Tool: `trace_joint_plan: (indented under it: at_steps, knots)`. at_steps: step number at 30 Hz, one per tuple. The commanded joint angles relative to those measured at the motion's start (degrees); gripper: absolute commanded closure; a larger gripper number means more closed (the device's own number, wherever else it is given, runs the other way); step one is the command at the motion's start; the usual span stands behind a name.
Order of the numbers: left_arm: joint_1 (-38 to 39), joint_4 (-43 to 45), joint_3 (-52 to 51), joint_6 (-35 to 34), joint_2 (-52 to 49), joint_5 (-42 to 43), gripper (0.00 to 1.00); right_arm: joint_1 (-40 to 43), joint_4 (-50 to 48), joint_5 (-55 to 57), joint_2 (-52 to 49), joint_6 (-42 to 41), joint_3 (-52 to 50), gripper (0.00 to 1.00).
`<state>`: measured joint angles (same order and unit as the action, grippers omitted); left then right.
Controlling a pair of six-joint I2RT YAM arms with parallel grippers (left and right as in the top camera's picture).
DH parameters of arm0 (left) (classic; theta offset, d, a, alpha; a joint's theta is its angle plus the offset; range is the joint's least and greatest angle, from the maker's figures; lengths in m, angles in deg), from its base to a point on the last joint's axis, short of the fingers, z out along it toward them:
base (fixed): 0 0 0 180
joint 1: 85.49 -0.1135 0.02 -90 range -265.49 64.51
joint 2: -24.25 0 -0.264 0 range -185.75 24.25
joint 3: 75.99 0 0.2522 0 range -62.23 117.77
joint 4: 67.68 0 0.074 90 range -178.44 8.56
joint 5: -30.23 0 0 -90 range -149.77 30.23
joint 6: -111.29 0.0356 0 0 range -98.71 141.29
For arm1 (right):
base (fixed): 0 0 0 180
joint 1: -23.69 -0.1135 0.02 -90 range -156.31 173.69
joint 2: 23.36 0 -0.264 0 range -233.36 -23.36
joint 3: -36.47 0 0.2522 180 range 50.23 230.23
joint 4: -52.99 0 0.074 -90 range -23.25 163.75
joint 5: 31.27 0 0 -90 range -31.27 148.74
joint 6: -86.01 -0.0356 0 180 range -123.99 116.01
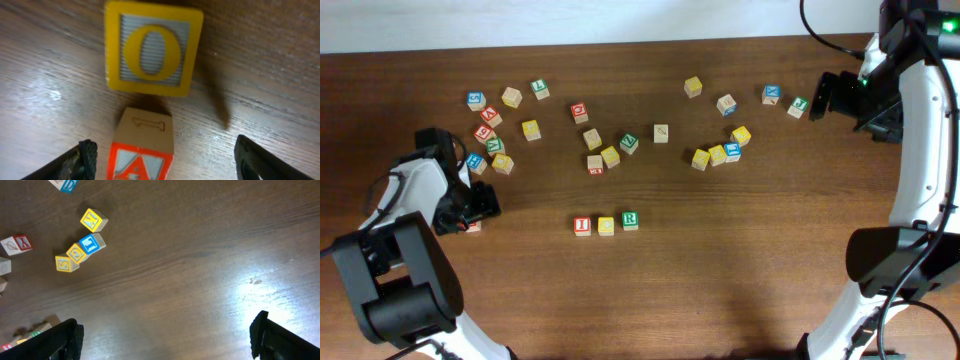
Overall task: Spell out ICRA
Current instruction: 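Move the left gripper over the red A block, then lower the left gripper and grasp the red A block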
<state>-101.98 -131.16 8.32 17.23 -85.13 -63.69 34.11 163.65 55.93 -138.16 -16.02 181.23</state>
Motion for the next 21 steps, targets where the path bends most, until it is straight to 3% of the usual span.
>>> trace_joint_plan:
  at_steps: [1,13,16,18,21]
  knots:
    - [-0.3,1.1,-1.6,1.1,0.3,1.2,0.36,0.1,0.2,0.5,0.0,0.0,-0.2,0.02]
    - [-0.3,9.3,-5.6,1.1,0.3,1.2,0.44,0.1,0.2,0.5,0.0,0.0,-0.2,0.02]
    - [-0.3,9.8,-5.6,1.1,0.3,1.2,0.52,0.1,0.2,0.5,0.0,0.0,-0.2,0.02]
    - [-0.3,9.8,-5.6,1.1,0.3,1.2,0.66,0.1,0.2,0.5,0.0,0.0,-0.2,0.02]
    - [-0.3,9.6,-5.6,1.1,0.3,1.2,0.74,0.1,0.2,0.5,0.0,0.0,-0.2,0.02]
